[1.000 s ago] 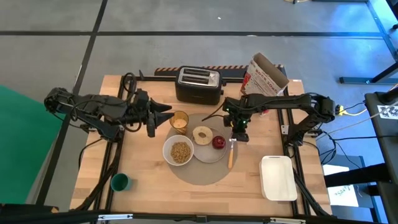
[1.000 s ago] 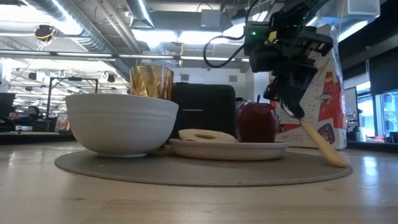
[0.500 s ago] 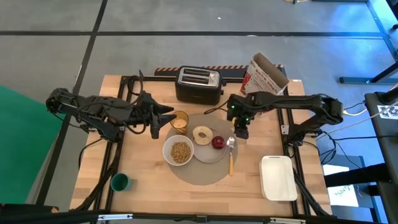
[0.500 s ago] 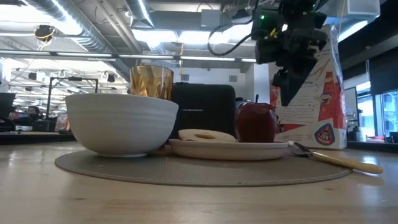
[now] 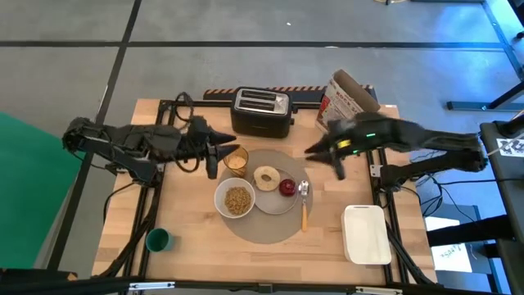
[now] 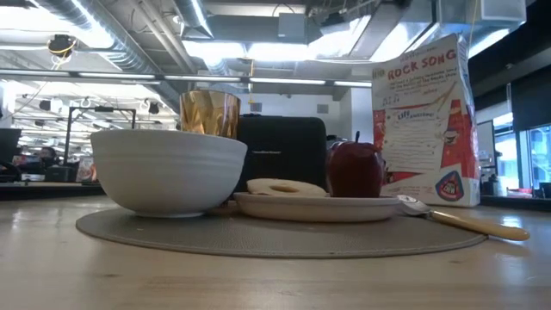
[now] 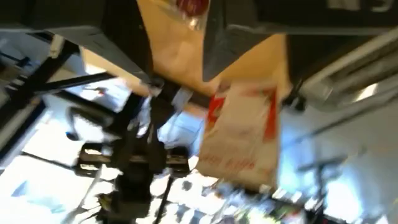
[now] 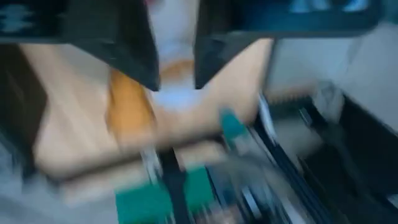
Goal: Arrange a breakfast setting
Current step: Return to Home Position
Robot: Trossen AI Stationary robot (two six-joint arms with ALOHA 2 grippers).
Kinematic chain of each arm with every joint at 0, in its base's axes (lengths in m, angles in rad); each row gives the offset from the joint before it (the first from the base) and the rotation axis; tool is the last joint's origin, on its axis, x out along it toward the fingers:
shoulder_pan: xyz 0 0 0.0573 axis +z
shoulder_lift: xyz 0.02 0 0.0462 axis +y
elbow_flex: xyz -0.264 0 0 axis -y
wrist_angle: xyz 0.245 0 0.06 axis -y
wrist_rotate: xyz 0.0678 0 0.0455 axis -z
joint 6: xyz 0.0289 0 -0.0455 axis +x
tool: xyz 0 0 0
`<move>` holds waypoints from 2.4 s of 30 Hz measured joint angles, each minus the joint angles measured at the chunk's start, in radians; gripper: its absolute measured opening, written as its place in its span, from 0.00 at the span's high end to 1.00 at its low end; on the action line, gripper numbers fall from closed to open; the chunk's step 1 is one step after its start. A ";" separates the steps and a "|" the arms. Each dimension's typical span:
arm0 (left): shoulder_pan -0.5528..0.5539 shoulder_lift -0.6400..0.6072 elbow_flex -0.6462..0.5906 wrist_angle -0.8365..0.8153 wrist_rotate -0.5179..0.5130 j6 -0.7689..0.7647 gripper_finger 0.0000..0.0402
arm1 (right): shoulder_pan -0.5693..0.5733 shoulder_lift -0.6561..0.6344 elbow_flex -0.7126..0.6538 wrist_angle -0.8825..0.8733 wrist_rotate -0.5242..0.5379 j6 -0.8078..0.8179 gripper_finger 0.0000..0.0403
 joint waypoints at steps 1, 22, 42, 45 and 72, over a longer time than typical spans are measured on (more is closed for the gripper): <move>0.014 0.000 0.000 0.041 0.033 0.050 0.70 | 0.010 -0.029 0.001 0.055 0.001 0.009 0.81; 0.094 -0.395 -0.758 0.734 0.335 0.270 0.99 | 0.312 -0.708 -0.583 0.338 0.400 -0.146 1.00; 0.090 -1.083 -1.105 0.411 0.342 0.463 1.00 | 0.150 -0.721 -1.013 0.756 0.305 -0.126 1.00; 0.090 -1.126 -1.101 0.334 0.345 0.454 1.00 | 0.052 -0.702 -1.013 0.755 0.186 -0.098 1.00; 0.115 -1.126 -1.204 0.209 0.391 0.373 1.00 | -0.113 -1.043 -1.164 0.687 0.028 -0.091 1.00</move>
